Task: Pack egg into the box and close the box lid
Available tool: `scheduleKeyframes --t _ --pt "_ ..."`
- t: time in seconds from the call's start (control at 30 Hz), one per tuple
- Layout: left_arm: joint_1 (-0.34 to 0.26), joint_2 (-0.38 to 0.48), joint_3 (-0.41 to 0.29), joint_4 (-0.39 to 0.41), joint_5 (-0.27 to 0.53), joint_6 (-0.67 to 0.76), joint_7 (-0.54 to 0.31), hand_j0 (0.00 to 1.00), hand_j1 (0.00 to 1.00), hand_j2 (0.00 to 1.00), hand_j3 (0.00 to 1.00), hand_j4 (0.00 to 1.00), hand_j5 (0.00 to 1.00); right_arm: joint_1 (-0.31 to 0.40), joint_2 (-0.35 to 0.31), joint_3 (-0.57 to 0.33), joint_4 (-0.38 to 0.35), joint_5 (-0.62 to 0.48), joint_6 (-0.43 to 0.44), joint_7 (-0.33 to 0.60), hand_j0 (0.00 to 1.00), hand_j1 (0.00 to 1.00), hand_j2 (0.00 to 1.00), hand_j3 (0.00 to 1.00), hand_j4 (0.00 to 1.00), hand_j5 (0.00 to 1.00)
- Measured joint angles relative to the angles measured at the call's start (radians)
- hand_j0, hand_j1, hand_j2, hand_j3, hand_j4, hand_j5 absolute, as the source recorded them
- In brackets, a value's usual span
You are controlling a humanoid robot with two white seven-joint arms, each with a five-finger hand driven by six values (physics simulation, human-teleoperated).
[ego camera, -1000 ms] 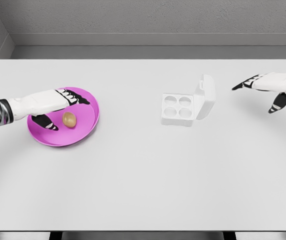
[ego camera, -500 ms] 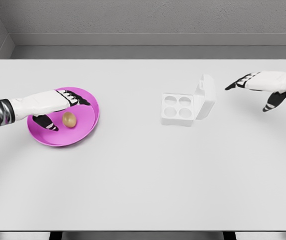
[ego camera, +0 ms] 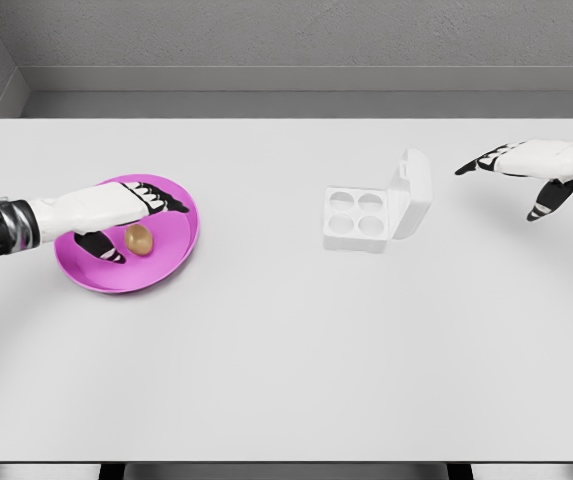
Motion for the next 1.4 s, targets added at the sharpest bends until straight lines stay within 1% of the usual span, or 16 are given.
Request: scheduleKeyframes --t 0.4,0.5,0.77,0.97,1.0,1.2,1.4 --pt "0.003 0.007 0.000 -0.003 0.002 0.000 0.000 1.00 1.00 1.00 1.00 1.00 1.00 0.003 -0.001 -0.001 0.008 0.000 0.000 0.000 1.00 1.00 1.00 1.00 1.00 1.00" --pt "0.000 0.009 0.000 -0.006 0.000 0.000 0.000 1.00 1.00 1.00 1.00 1.00 1.00 0.000 0.000 -0.001 0.036 0.001 0.000 0.000 1.00 1.00 1.00 1.00 1.00 1.00" --pt "-0.005 0.010 0.000 -0.007 -0.003 0.000 0.000 1.00 1.00 1.00 1.00 1.00 1.00 -0.005 -0.002 -0.001 0.076 0.002 -0.002 0.000 1.00 1.00 1.00 1.00 1.00 1.00" --pt "-0.009 0.010 -0.022 -0.008 0.010 0.000 0.000 1.00 1.00 1.00 1.00 1.00 1.00 -0.003 0.002 -0.001 0.088 0.002 -0.002 0.000 1.00 1.00 1.00 1.00 1.00 1.00" --pt "-0.028 0.014 -0.022 -0.010 0.013 0.000 0.000 1.00 1.00 1.00 1.00 1.00 1.00 -0.003 0.002 -0.001 0.088 0.002 -0.002 0.000 1.00 1.00 1.00 1.00 1.00 1.00" --pt "-0.034 0.085 -0.019 -0.068 0.018 0.000 0.000 1.00 1.00 1.00 1.00 1.00 1.00 -0.005 0.003 0.002 0.086 0.002 -0.002 0.000 1.00 1.00 1.00 1.00 1.00 1.00" --pt "-0.032 0.109 -0.024 -0.106 -0.017 0.000 0.000 1.00 1.00 1.00 1.00 1.00 1.00 -0.005 0.005 0.004 0.088 0.003 -0.004 0.000 1.00 1.00 1.00 1.00 1.00 1.00"
